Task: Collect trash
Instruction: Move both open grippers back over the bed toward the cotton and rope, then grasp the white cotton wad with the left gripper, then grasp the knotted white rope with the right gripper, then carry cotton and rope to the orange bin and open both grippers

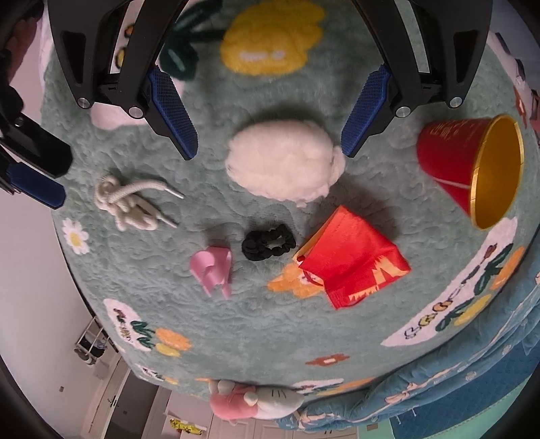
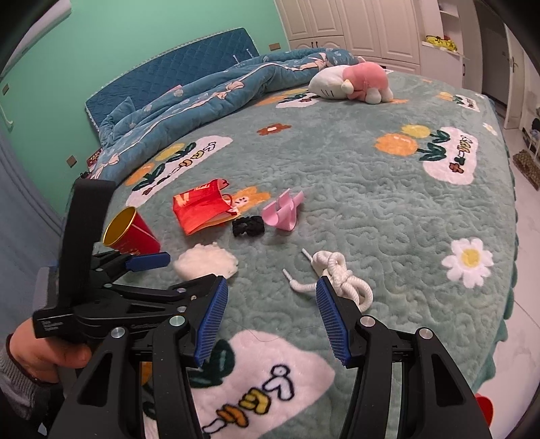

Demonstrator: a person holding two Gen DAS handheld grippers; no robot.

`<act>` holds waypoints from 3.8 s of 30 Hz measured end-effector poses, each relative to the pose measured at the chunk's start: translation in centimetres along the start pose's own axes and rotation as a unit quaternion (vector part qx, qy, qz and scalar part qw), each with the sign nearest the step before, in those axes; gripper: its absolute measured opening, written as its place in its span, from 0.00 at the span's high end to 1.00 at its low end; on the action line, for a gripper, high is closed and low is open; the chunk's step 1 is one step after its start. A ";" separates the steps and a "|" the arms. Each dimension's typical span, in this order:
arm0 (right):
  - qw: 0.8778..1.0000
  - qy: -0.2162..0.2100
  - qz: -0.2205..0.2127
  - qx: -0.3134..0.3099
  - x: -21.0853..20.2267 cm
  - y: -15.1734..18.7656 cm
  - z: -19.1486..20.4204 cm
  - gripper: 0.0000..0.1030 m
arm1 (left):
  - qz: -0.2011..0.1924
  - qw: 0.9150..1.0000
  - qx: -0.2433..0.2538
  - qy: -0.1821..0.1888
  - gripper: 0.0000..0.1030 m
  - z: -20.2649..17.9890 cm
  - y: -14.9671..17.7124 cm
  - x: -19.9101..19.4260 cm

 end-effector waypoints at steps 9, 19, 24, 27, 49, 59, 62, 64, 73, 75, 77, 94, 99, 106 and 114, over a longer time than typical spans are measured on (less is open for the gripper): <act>1.000 -0.001 0.010 0.011 2.0 -0.2 -1.4 0.46 | 0.018 1.000 -0.003 -0.011 0.16 0.7 -0.2 2.6; 1.000 0.001 0.017 0.019 2.8 0.4 -2.1 0.46 | 0.017 0.999 0.012 -0.024 0.34 0.8 0.2 3.2; 1.000 0.000 0.017 0.022 2.9 0.6 -2.2 0.46 | 0.013 0.999 0.017 -0.025 0.70 0.7 0.2 2.7; 1.000 0.001 0.016 0.021 2.8 0.6 -2.2 0.46 | 0.014 1.000 0.013 -0.016 0.80 0.5 0.4 2.3; 0.999 0.026 0.039 0.017 5.4 1.5 -5.5 0.46 | 0.016 0.998 0.062 0.016 0.84 -4.4 -0.5 2.6; 0.997 0.052 0.056 -0.009 8.0 2.1 -7.0 0.65 | 0.027 0.998 0.058 0.018 0.83 -4.4 -0.5 3.5; 0.997 0.047 0.054 -0.016 7.9 2.1 -7.2 0.69 | 0.028 0.998 0.059 0.017 0.83 -4.4 -0.5 3.4; 0.997 0.050 0.053 -0.024 7.8 2.2 -7.1 0.71 | 0.026 0.998 0.061 0.018 0.83 -4.5 -0.5 3.3; 0.999 0.034 0.008 -0.015 2.6 1.3 -5.0 0.73 | 0.004 0.997 0.072 0.021 0.83 -5.4 -0.1 -0.1; 0.999 0.032 -0.005 -0.012 0.6 1.3 -4.1 0.73 | -0.004 0.997 0.075 0.023 0.83 -5.6 0.1 -1.4; 0.999 0.031 -0.018 -0.008 -1.7 1.5 -3.4 0.73 | -0.013 0.996 0.080 0.025 0.83 -5.9 0.7 -2.9; 0.992 0.074 -0.089 0.059 -17.0 8.6 -2.7 0.72 | -0.041 0.981 0.176 0.069 0.83 -14.3 8.6 -10.8; 0.984 0.107 -0.105 0.100 -21.3 12.3 -5.1 0.72 | -0.041 0.970 0.221 0.091 0.83 -18.9 10.8 -11.5; 0.965 0.167 -0.123 0.161 -27.2 18.1 -9.8 0.72 | -0.021 0.944 0.303 0.133 0.83 -27.5 14.4 -11.5; 0.933 0.236 -0.117 0.243 -32.6 26.3 -16.1 0.72 | 0.013 0.908 0.381 0.173 0.83 -36.6 19.1 -10.1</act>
Point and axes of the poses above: each gripper's, at about its wrist camera, not at the fingertips, and x roughly the way its jaws point, z to its left, y to its underside, the point moved 8 cm from there along x, roughly the way its jaws point, and after that the axes turned 12 degrees about -x, right-handed, at the moved point
